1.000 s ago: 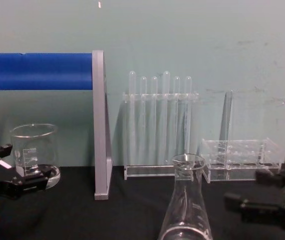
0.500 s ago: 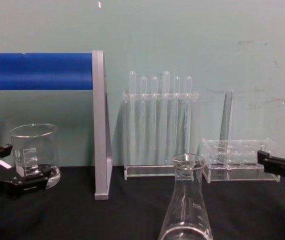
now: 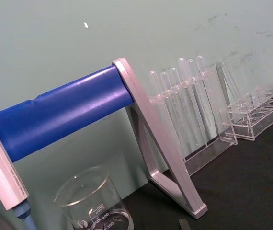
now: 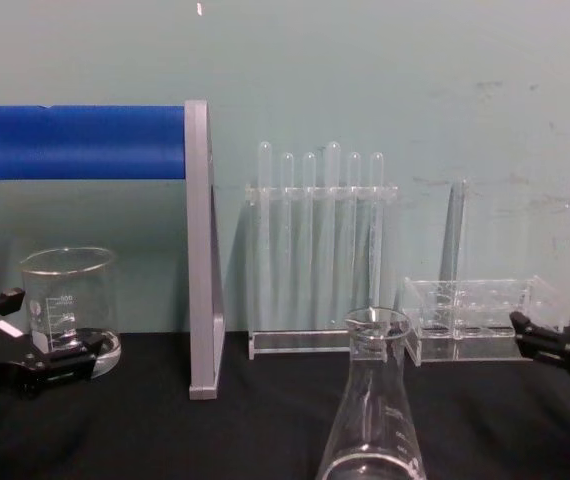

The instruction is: Grasp the erlenmeyer flask with one hand, shake it three times, then place it back.

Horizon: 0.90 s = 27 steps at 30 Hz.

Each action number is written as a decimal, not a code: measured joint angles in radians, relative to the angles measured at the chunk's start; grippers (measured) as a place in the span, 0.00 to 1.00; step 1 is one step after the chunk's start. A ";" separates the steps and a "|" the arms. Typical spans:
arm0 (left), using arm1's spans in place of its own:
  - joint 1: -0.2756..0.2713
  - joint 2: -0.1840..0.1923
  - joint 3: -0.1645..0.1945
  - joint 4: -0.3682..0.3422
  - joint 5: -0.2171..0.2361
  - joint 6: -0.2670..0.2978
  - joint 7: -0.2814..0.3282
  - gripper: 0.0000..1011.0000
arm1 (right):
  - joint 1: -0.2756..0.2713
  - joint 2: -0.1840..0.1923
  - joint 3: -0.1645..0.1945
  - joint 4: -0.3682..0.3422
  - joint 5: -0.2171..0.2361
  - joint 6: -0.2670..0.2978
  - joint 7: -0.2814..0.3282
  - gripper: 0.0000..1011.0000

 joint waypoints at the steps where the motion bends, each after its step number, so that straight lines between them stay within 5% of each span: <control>1: 0.000 0.000 0.000 0.000 0.000 0.000 0.000 0.99 | 0.003 -0.001 -0.006 0.007 -0.028 -0.006 -0.013 0.99; 8: 0.000 0.000 0.000 0.000 0.000 0.000 0.000 0.99 | 0.006 -0.011 -0.010 0.020 -0.084 -0.016 -0.031 0.99; 27: 0.000 0.000 0.000 0.000 0.000 0.000 0.000 0.99 | 0.007 -0.011 -0.010 0.021 -0.089 -0.017 -0.034 0.99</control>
